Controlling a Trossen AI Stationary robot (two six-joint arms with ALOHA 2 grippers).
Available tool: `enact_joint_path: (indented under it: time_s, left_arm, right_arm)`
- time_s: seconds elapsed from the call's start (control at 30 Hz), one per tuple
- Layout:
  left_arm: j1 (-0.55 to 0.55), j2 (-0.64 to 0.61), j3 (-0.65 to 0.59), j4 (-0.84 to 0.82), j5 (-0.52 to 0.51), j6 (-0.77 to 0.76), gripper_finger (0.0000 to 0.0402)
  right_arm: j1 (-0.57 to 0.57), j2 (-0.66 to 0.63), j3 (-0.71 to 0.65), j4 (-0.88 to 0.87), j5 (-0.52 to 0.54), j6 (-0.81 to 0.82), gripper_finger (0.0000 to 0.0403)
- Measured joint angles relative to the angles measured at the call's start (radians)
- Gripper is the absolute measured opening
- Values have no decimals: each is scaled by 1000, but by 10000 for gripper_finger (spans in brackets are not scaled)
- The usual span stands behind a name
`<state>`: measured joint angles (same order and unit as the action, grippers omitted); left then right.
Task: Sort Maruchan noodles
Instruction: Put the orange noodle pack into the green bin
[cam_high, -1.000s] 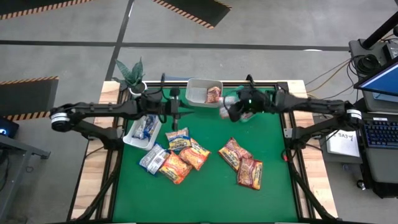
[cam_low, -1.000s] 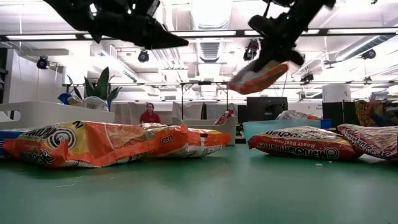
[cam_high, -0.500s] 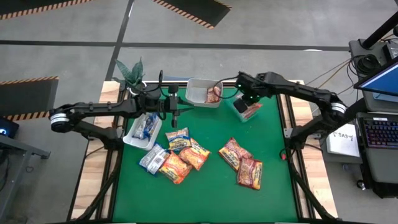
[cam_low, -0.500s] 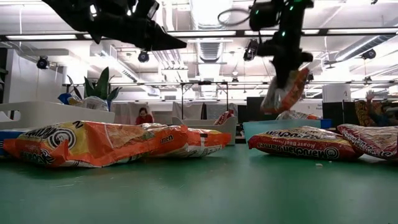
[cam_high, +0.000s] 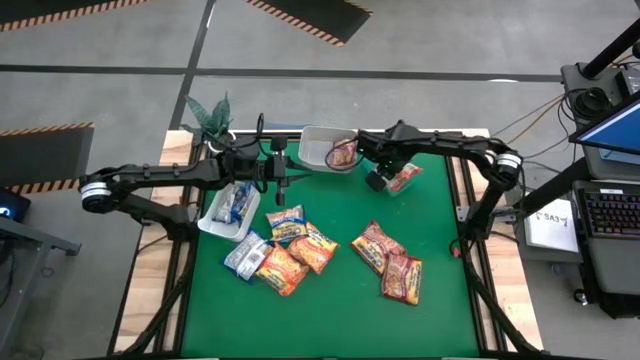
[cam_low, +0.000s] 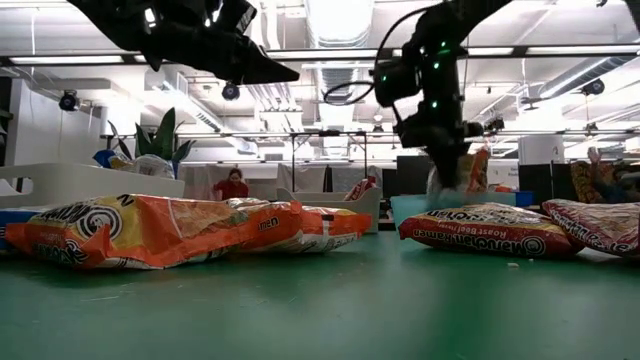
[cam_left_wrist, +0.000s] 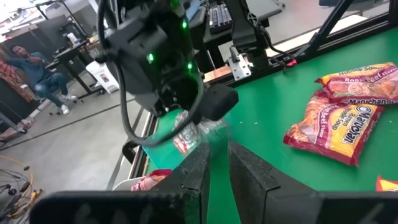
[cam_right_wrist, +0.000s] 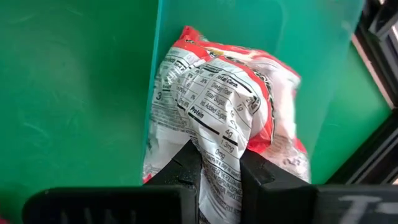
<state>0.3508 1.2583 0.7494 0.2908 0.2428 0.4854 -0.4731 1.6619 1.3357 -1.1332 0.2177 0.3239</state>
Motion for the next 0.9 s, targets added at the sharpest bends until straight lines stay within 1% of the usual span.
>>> enact_joint_path:
  time_s: [0.2,0.4,0.5,0.6,0.73,0.9]
  left_arm:
    - [0,0,0,-3,0,-4,39]
    - [0,0,0,-15,0,-7,39]
    - [0,0,0,-17,0,-7,39]
    - [0,0,0,-19,0,-9,39]
    - [0,0,0,-18,0,-15,39]
    - [0,0,0,-19,0,-15,39]
  right_arm:
    - [11,51,0,26,3,-22,42]
    - [17,61,-2,53,-3,-7,43]
    - [17,61,-3,54,-4,-2,51]
    - [17,61,-3,50,-8,7,68]
    - [17,56,-4,35,-12,9,104]
    - [17,20,-5,11,-15,16,143]
